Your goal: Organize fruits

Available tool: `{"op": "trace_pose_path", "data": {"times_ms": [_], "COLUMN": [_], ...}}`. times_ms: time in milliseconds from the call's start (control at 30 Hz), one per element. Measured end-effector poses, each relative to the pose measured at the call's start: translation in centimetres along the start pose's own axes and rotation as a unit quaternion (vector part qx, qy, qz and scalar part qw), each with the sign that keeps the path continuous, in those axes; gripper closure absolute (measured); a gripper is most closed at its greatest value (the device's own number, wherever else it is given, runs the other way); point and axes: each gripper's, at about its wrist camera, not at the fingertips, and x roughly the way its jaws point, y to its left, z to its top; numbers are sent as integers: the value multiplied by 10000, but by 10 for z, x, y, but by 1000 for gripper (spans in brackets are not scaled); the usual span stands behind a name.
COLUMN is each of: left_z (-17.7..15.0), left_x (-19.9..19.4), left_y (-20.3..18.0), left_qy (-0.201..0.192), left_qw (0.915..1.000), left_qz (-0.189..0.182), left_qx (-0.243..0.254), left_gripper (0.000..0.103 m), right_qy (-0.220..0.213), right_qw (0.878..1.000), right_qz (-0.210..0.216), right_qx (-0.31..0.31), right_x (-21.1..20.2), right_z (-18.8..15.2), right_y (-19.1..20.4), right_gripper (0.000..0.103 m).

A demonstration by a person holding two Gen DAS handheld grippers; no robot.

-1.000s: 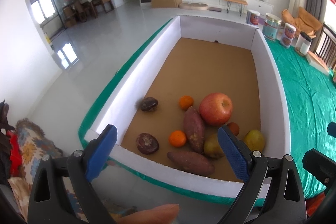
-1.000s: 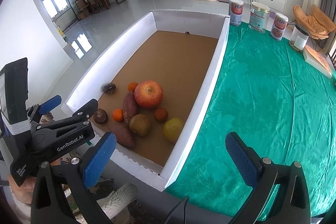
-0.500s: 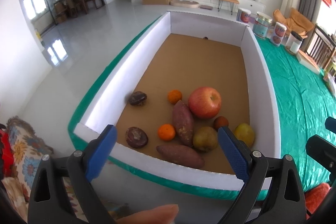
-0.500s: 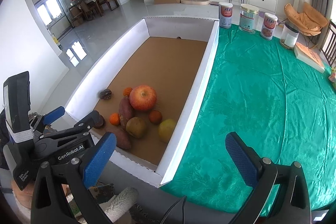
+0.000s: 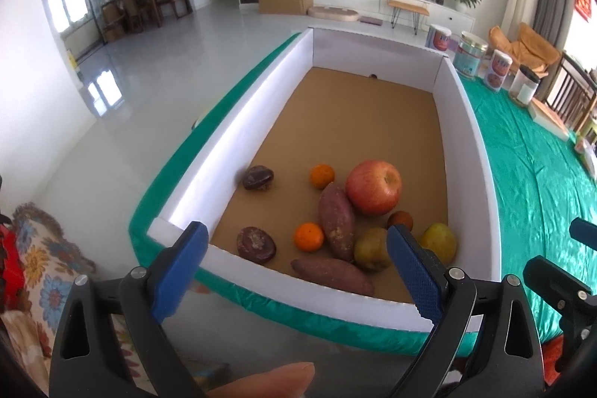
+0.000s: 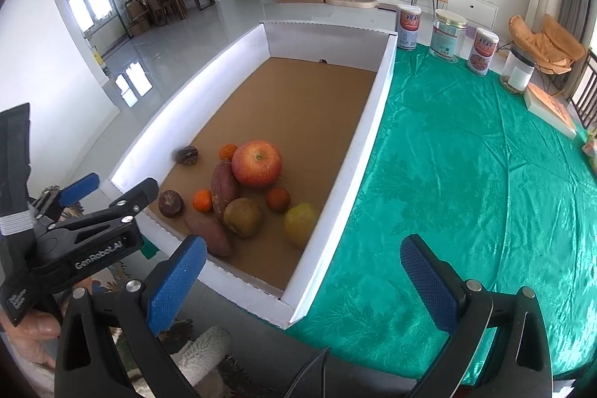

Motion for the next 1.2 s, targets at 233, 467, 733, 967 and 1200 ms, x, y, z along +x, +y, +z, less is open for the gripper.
{"op": "trace_pose_path", "data": {"times_ms": [233,467,733,967,1200], "left_z": [9,19,30,34,37], "left_x": [-4,-10,-6,0,4], "left_y": [-8,-12,-7,-7,-2], "left_qy": [-93,-194,-199,-127,-72], "left_qw": [9996,9994,9995,9996,9998], "left_qz": [210,225,255,225,207], "left_qx": [158,171,70,61,7], "left_gripper": [5,6,6,6,6], "right_qy": [-212,-307,-404,-252,-67], "right_qw": [9998,9995,9991,9996,9997], "right_qz": [-51,61,-25,7,85], "right_qx": [41,18,-113,-146,-206], "right_x": [-11,-20,-24,-13,-3], "right_z": [9,23,34,37,40], "right_y": [-8,-5,3,5,14], "right_gripper": [0,0,0,0,0]}}
